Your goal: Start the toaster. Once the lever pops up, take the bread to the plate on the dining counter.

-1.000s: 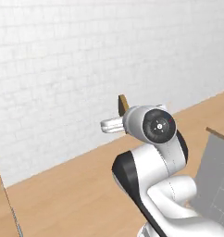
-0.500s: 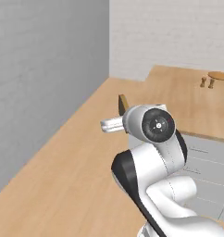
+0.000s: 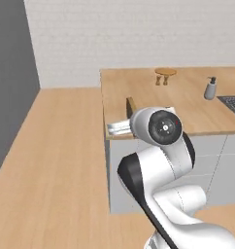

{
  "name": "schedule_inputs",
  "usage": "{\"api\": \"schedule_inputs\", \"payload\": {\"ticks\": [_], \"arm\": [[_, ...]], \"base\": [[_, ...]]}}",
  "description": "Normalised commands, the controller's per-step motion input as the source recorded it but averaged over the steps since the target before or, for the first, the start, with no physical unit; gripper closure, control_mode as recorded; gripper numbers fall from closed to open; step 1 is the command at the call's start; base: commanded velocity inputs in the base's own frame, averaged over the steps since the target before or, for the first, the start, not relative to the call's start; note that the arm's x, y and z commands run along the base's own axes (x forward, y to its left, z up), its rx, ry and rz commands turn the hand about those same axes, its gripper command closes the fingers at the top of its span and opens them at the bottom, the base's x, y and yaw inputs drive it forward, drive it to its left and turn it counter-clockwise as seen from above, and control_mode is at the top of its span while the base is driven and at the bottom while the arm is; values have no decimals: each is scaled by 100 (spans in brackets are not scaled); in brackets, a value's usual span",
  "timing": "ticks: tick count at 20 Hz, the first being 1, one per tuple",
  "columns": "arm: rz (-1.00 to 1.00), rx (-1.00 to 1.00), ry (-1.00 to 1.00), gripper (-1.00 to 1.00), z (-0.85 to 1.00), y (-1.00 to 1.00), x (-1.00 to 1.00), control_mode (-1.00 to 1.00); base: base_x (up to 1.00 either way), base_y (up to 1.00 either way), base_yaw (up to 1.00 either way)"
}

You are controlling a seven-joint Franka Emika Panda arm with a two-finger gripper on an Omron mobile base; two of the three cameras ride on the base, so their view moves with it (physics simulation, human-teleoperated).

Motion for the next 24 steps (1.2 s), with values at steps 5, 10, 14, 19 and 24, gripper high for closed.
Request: {"api": "schedule_inputs", "payload": {"ticks": [5,10,14,19,24], "arm": [[0,0,0,100,0,0,0,100],[0,0,0,100,0,0,0,100],[0,0,0,100,0,0,0,100],[0,0,0,100,0,0,0,100],[0,0,0,100,0,0,0,100]], "base": [[58,100,-35],[88,100,-37],[100,100,-41],[98,100,-49],[100,97,-52]]}}
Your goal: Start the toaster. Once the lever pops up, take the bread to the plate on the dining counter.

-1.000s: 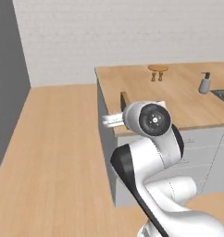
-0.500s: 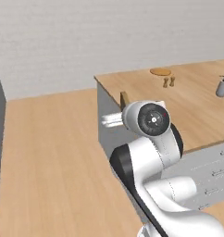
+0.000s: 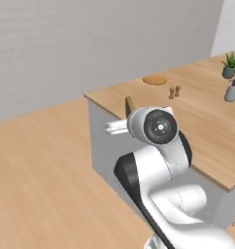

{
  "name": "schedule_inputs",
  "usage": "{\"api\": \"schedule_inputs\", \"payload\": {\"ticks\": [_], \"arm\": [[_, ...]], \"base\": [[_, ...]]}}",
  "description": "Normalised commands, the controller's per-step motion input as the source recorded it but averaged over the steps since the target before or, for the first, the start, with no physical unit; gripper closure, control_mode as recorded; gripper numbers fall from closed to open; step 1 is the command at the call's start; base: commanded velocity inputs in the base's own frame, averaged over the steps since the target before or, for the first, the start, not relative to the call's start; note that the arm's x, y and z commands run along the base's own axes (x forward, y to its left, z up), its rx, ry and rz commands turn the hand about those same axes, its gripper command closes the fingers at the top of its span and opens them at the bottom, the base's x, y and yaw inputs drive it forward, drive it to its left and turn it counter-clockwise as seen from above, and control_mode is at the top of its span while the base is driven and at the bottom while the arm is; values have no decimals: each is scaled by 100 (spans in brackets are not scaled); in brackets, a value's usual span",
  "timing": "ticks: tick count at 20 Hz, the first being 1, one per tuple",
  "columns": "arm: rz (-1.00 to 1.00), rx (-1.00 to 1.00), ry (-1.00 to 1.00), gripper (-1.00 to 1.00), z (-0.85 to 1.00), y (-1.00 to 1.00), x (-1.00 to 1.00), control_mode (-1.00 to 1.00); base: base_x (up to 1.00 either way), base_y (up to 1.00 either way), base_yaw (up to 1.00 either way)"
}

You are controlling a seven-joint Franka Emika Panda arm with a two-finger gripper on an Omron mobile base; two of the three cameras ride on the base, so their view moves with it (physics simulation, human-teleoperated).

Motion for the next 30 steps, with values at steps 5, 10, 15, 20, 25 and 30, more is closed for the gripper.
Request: {"api": "schedule_inputs", "payload": {"ticks": [5,10,15,20,25,30], "arm": [[0,0,0,100,0,0,0,100],[0,0,0,100,0,0,0,100],[0,0,0,100,0,0,0,100],[0,0,0,100,0,0,0,100],[0,0,0,100,0,0,0,100],[0,0,0,100,0,0,0,100]], "base": [[98,99,-52],[99,100,-49],[100,100,-48],[89,100,-48],[72,100,-48],[47,100,-47]]}}
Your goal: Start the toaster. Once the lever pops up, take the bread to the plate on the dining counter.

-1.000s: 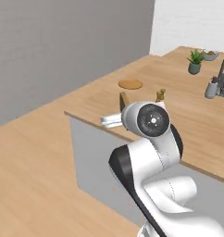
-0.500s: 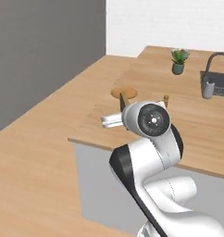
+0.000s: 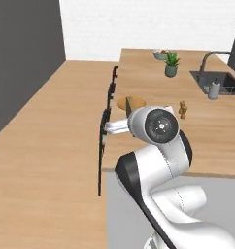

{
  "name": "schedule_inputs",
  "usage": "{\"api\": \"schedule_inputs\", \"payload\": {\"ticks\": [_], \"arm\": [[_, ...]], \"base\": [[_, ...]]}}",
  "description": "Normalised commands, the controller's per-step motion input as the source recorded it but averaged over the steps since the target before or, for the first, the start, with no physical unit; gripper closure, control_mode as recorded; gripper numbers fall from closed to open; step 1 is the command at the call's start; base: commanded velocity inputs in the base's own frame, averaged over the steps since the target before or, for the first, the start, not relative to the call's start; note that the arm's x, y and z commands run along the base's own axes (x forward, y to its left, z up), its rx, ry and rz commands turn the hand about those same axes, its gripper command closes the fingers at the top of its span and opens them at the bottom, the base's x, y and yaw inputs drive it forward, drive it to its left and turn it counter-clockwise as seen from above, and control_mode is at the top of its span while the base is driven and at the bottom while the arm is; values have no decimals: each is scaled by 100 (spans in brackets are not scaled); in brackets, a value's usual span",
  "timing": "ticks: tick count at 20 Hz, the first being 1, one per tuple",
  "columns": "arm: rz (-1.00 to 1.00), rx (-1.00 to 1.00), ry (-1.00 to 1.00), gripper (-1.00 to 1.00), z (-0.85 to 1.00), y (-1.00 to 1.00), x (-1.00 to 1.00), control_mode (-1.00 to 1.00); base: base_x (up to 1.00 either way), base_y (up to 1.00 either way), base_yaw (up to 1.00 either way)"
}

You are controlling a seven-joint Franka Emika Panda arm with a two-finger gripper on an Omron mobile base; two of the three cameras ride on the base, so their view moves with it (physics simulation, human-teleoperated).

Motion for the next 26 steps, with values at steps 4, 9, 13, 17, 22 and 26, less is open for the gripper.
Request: {"api": "schedule_inputs", "payload": {"ticks": [4,9,13,17,22,26], "arm": [[0,0,0,100,0,0,0,100],[0,0,0,100,0,0,0,100],[0,0,0,100,0,0,0,100],[0,0,0,100,0,0,0,100],[0,0,0,100,0,0,0,100],[0,0,0,100,0,0,0,100]], "base": [[29,100,-51],[16,100,-53],[18,100,-55],[31,100,-56],[46,100,-54],[55,100,-54]]}}
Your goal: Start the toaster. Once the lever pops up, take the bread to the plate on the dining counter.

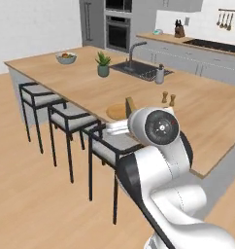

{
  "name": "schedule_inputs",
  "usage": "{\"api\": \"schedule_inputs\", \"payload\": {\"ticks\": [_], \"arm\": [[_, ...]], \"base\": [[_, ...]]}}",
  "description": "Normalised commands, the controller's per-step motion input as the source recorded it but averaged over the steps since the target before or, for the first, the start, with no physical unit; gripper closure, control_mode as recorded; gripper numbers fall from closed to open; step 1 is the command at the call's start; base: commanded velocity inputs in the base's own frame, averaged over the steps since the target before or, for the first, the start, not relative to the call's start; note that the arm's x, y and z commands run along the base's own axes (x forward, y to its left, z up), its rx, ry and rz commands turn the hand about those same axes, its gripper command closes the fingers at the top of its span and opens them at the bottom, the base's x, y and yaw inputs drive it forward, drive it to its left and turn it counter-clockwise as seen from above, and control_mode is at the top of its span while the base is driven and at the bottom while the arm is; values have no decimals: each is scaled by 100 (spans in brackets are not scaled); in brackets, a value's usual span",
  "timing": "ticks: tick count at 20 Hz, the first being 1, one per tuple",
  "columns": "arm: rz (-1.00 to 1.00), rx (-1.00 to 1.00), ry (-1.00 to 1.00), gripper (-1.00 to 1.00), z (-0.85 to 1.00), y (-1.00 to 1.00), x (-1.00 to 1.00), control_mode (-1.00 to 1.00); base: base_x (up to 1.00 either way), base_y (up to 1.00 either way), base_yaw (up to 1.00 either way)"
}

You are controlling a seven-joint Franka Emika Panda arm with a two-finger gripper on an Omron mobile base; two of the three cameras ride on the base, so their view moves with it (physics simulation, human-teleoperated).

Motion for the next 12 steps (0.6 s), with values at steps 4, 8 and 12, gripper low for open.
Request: {"api": "schedule_inputs", "payload": {"ticks": [4,8,12], "arm": [[0,0,0,100,0,0,0,100],[0,0,0,100,0,0,0,100],[0,0,0,100,0,0,0,100]], "base": [[57,100,-54],[50,100,-58],[26,98,-62]]}}
